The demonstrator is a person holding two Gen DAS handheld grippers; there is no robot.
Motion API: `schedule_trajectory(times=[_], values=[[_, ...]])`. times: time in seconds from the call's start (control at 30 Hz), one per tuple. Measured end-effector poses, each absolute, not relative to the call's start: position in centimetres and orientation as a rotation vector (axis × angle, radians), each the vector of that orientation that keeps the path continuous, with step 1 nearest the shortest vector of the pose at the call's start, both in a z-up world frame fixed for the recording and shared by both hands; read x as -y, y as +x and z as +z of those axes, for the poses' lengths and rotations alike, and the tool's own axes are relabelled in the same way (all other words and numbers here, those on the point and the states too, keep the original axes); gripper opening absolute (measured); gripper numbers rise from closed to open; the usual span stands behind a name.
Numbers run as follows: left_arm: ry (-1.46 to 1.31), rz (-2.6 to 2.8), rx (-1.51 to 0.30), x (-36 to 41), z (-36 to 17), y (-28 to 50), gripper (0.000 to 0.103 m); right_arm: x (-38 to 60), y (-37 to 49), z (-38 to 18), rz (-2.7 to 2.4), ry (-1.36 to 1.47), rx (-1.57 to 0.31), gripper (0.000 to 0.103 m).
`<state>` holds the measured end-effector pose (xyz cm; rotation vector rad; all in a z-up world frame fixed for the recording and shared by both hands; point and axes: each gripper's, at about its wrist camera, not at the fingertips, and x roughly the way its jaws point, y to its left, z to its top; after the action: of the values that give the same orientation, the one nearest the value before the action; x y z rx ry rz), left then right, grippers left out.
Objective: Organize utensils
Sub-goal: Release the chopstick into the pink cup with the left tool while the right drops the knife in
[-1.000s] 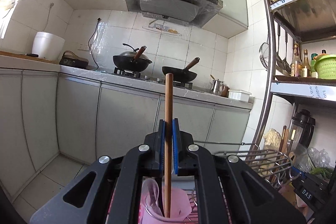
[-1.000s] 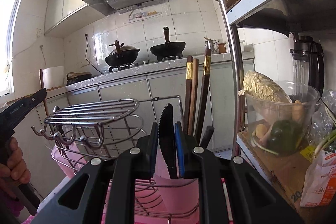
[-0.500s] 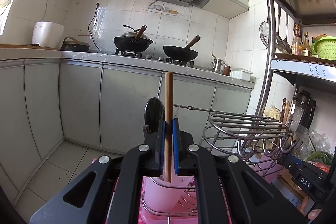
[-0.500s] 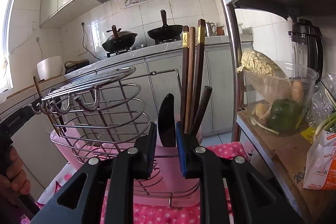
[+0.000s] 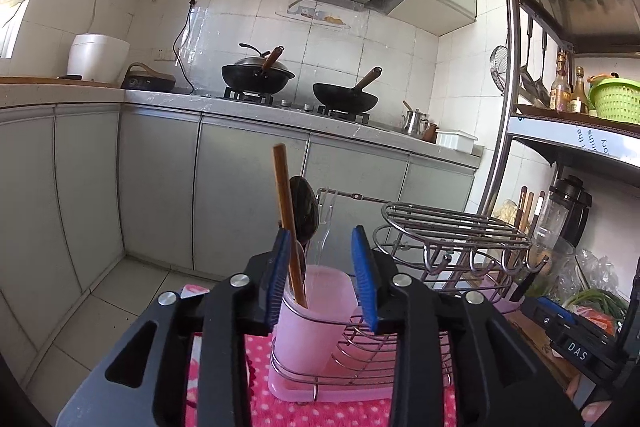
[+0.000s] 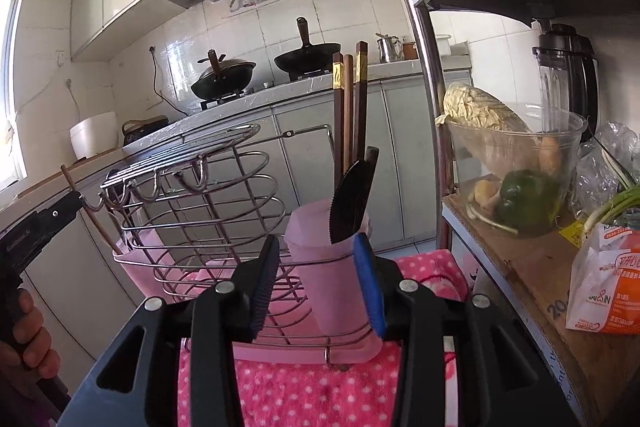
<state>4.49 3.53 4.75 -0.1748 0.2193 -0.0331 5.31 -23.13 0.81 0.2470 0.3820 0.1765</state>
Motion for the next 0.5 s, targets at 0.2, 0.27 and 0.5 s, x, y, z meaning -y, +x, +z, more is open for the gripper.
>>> schedule_trajectory(times=[0.2,0.27,0.5], values=[[-0.189,-0.057,-0.298,-3.3,4.1,3.2,0.035,21.8,3.6,1.0,0.215,0.256,-0.411,0.038],[-0.192,-0.062,-0.324,-3.1,3.9,2.7,0.036,21.2,3.0,1.1,0.225,0.249,-0.422,0.038],[-0.169,-0.069,-0.374,-2.2,3.2,1.0,0.044,19.8,0.8,1.1,0.228,0.226,-0.446,0.038]])
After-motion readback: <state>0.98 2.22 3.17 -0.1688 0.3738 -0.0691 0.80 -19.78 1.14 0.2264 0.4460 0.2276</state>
